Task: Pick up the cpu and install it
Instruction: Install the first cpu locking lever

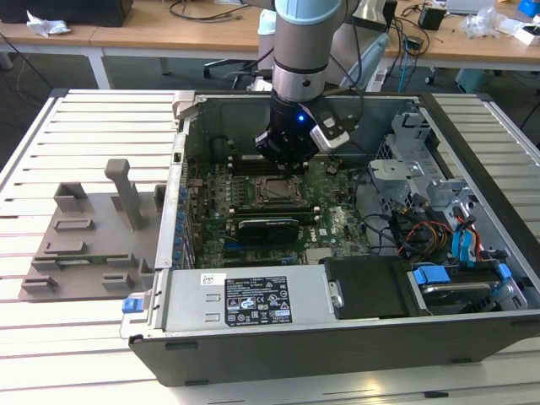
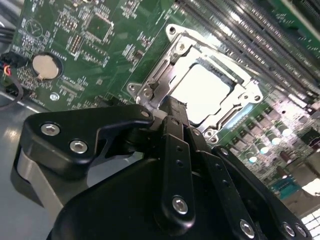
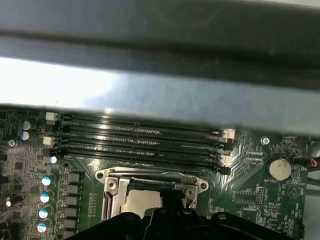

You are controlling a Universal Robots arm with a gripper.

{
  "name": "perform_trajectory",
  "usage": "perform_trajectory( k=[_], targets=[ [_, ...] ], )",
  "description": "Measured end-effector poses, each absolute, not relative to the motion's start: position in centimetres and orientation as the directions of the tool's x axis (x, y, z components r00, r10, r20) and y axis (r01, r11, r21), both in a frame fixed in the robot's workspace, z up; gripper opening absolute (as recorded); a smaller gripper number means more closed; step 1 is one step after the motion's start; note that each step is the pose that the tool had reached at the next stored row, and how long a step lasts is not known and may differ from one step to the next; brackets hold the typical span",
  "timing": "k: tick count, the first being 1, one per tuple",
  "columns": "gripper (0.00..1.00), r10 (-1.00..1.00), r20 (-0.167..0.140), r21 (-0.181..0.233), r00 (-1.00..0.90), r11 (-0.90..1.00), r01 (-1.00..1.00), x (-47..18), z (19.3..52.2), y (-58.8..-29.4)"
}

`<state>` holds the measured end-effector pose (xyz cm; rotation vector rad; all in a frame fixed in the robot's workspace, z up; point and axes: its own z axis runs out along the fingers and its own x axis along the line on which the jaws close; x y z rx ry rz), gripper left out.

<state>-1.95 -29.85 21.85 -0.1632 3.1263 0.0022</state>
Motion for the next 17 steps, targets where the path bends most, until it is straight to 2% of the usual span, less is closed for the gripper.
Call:
perform_trajectory(
  k=[6, 17],
  targets=[
    [0.11, -0.104, -0.011, 0.000, -0.995, 0.995, -0.104, -2.0, 22.0, -30.2],
    [0.11, -0.104, -0.011, -0.003, -0.994, 0.995, -0.104, -1.9, 24.3, -30.2]
  ],
)
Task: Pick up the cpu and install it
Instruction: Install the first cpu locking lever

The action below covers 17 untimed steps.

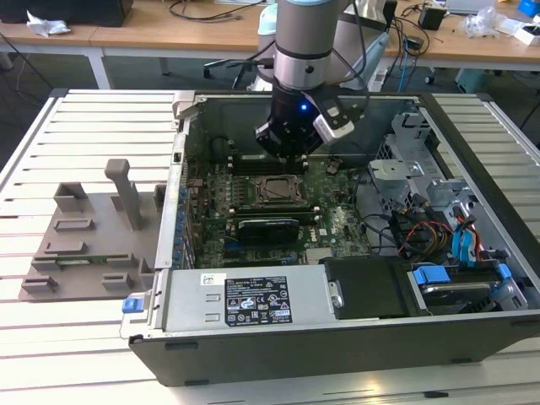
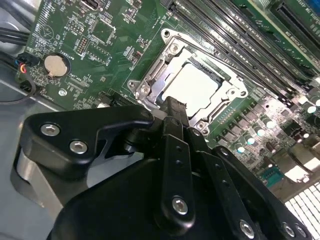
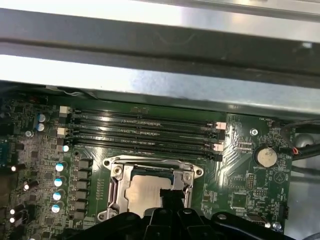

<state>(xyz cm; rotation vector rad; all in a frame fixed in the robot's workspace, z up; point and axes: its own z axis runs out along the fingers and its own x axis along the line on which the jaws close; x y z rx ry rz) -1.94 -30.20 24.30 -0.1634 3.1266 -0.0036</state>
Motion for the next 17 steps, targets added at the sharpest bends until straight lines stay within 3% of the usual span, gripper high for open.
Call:
perform_trajectory(
  k=[17],
  targets=[
    [0.11, -0.104, -0.010, -0.009, -0.995, 0.995, -0.104, -1.9, 27.5, -30.2]
  ],
)
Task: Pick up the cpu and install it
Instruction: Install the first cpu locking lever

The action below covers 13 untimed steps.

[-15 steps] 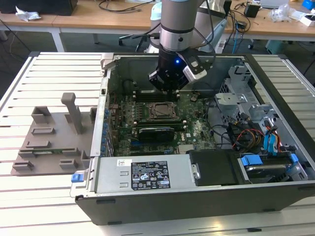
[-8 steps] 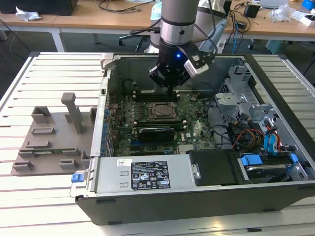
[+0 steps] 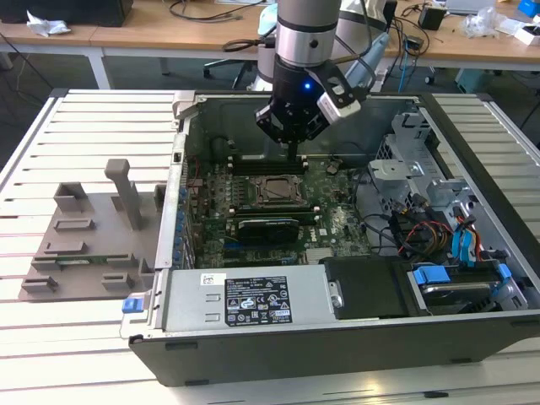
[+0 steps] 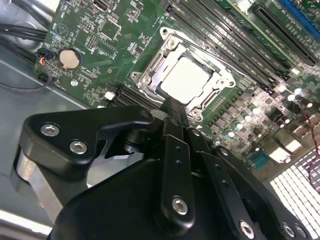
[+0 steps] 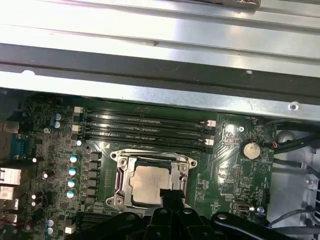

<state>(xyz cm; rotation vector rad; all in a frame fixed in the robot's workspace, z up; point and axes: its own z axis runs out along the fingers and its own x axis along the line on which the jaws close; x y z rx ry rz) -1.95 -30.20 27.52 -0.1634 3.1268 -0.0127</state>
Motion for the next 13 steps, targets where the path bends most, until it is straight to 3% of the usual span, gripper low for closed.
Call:
perform_trajectory(
  k=[13],
  targets=[
    [0.11, -0.104, -0.010, -0.011, -0.995, 0.995, -0.104, -1.9, 28.8, -30.2]
  ],
)
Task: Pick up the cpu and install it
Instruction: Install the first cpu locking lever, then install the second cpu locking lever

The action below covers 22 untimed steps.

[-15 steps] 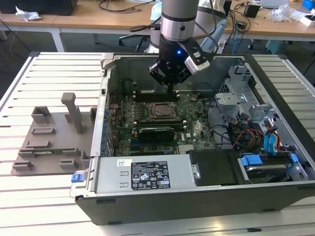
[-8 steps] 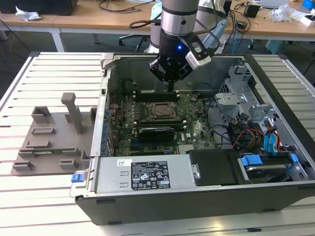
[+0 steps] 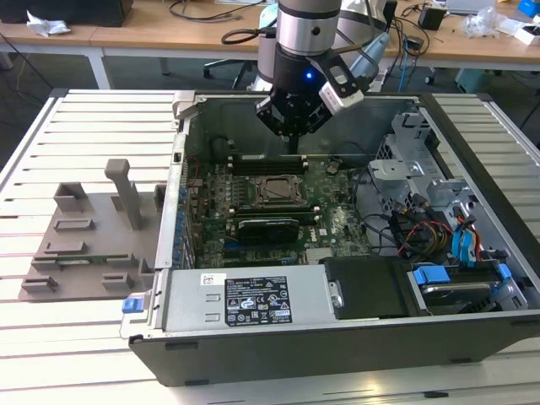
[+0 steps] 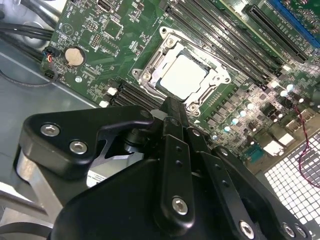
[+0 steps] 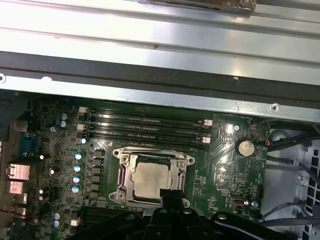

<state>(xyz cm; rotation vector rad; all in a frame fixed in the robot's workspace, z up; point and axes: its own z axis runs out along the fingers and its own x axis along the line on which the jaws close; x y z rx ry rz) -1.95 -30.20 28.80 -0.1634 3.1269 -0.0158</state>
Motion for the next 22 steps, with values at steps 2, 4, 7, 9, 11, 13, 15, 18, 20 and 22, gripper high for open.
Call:
perform_trajectory(
  k=[2, 4, 7, 9, 11, 13, 15, 18, 20, 22],
  targets=[
    [0.11, -0.104, -0.010, -0.011, -0.995, 0.995, -0.104, -1.9, 28.8, -30.2],
    [0.11, -0.104, -0.010, -0.011, -0.995, 0.995, -0.104, -1.9, 28.9, -30.2],
    [0.11, -0.104, -0.010, -0.011, -0.994, 0.995, -0.104, -1.9, 28.9, -30.2],
    [0.11, -0.104, -0.010, -0.011, -0.995, 0.995, -0.104, -1.9, 28.9, -30.2],
    [0.11, -0.104, -0.010, -0.011, -0.994, 0.994, -0.104, -1.9, 28.9, -30.2],
    [0.11, -0.104, -0.010, -0.011, -0.995, 0.995, -0.104, -1.9, 28.9, -30.3],
    [0.11, -0.104, -0.010, -0.011, -0.994, 0.994, -0.104, -1.9, 28.9, -30.5],
    [0.11, -0.104, -0.010, -0.010, -0.995, 0.995, -0.104, -1.9, 28.9, -32.0],
    [0.11, -0.104, -0.011, -0.002, -0.994, 0.995, -0.104, -2.0, 28.8, -32.8],
    [0.11, -0.104, -0.012, 0.010, -0.995, 0.995, -0.104, -2.0, 28.8, -33.3]
  ],
)
